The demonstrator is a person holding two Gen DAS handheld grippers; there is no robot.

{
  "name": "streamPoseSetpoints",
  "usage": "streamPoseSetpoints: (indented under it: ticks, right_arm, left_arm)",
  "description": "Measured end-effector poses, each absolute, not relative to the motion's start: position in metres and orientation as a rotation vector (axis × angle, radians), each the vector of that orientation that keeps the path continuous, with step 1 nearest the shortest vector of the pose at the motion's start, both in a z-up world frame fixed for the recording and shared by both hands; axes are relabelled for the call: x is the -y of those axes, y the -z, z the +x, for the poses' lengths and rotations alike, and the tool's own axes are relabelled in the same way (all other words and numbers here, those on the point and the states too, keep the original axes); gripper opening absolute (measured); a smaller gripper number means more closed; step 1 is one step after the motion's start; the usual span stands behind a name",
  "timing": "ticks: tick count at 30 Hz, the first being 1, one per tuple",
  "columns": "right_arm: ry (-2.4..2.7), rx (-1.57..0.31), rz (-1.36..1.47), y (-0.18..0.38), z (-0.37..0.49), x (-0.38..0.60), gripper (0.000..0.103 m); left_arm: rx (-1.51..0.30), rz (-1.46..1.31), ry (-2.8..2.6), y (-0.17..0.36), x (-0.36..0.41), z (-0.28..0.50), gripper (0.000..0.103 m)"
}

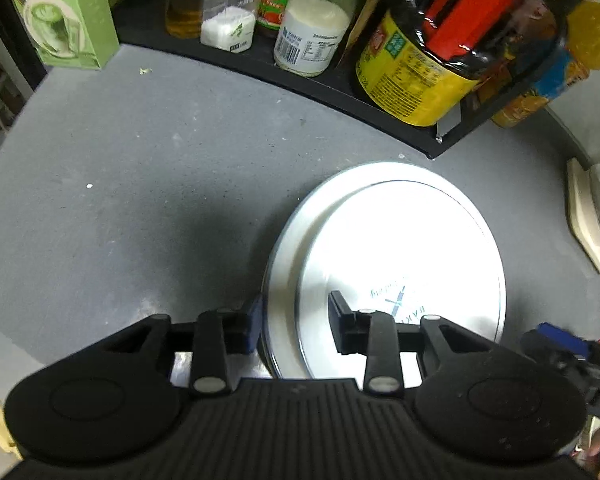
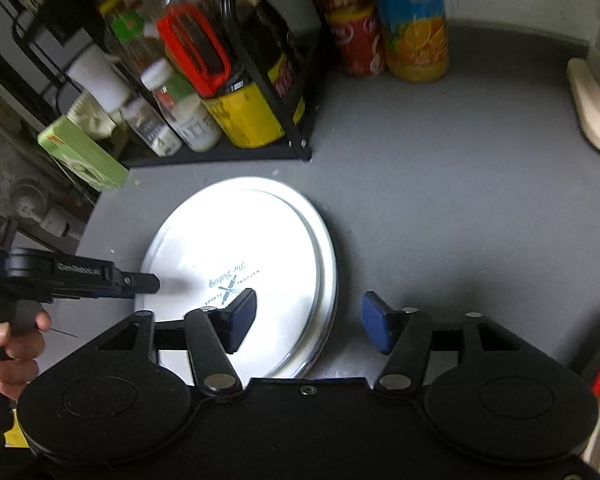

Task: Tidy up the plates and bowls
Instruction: 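Lower the 'Bakery' plate onto the stack and open both grippers, then move both grippers toward the red bowl holding the cream bowls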

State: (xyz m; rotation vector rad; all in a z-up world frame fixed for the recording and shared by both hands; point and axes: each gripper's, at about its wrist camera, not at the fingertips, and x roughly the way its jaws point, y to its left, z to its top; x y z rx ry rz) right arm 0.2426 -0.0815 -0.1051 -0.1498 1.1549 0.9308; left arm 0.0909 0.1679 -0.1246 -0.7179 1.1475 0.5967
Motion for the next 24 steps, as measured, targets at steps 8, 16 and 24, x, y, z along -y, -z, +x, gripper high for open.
streamPoseSetpoints:
  ticks: [8, 16, 24]
  right_arm:
    - [-0.944, -1.082, -0.106, 0.076, 0.253, 0.118, 0.086]
    - [-0.924, -1.016, -0.062, 0.051, 0.266, 0.161, 0.097]
    - [-0.871, -1.011, 0.057, 0.039, 0.282, 0.22, 0.098]
  left_arm:
    - [-1.128, -0.706, -0.602, 0.101, -0.133, 0.098, 0.056]
    - [-1.099, -0.677, -0.586, 0.084, -0.087, 0.117, 0.074]
    - [-1.084, -0.635, -0.51, 0.071, -0.036, 0.138, 0.078]
